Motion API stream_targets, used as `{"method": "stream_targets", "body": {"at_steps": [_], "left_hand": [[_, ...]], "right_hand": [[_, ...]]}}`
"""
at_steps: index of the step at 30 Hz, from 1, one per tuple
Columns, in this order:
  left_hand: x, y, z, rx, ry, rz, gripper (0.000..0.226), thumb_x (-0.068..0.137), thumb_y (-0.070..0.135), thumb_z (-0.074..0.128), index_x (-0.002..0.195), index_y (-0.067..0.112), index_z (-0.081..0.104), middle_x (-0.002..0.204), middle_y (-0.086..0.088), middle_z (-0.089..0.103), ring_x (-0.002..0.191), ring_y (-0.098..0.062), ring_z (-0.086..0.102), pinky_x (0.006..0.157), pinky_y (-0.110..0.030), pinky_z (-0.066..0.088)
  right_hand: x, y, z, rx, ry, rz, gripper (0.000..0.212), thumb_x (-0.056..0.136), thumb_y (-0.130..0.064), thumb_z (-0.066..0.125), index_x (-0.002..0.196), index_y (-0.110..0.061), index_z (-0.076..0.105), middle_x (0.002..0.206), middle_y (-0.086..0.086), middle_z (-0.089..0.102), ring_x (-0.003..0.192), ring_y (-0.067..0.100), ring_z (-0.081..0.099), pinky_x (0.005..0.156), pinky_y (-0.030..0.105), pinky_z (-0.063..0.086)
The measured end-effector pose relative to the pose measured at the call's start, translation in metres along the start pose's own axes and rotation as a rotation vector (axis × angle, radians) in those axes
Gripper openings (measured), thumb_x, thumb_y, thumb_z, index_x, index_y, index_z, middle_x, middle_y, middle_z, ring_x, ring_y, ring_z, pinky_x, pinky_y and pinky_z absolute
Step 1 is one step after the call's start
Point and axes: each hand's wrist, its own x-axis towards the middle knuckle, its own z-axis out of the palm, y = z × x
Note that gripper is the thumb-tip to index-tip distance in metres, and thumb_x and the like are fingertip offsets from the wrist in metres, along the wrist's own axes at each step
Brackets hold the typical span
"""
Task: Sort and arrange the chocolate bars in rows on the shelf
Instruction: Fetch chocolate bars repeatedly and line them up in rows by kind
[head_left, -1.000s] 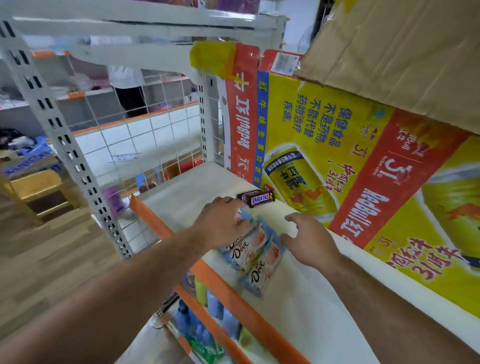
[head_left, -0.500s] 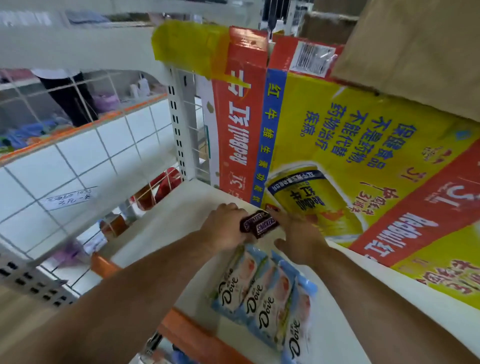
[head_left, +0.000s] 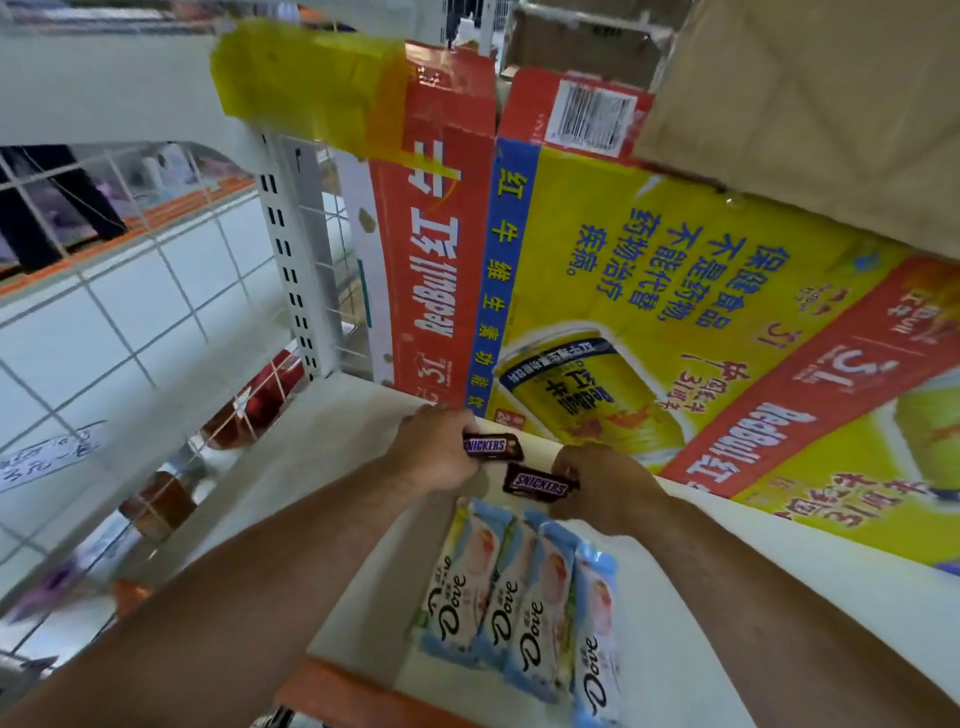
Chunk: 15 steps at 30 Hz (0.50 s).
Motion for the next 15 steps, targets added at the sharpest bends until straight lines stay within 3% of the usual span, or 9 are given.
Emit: {"method": "stream_targets", "body": {"at_steps": [8,15], "left_hand": [[0.003,0.05,0.017,-0.216,0.001,0.182,0.03,0.072,0.034,0.075,0.101,0.03,0.065,0.097,0.011,0.062,0.089,-0.011,0.059,0.072,-0.029,0.049],[-0.021,0.141,0.045,-0.248,0.001,0.354,0.035,0.071,0.025,0.075,0.106,0.026,0.067,0.096,0.011,0.056,0.093,-0.01,0.053,0.074,-0.024,0.042]], "right_hand": [[-0.074,0.05,-0.012,0.062,0.216,0.146,0.029,0.074,-0.035,0.073,0.1,-0.027,0.06,0.096,-0.003,0.056,0.091,0.02,0.058,0.071,0.036,0.048],[-0.167,0.097,-0.007,0.131,0.338,0.276,0.026,0.074,-0.032,0.073,0.097,-0.032,0.059,0.092,-0.008,0.053,0.082,0.014,0.054,0.073,0.036,0.048]]}}
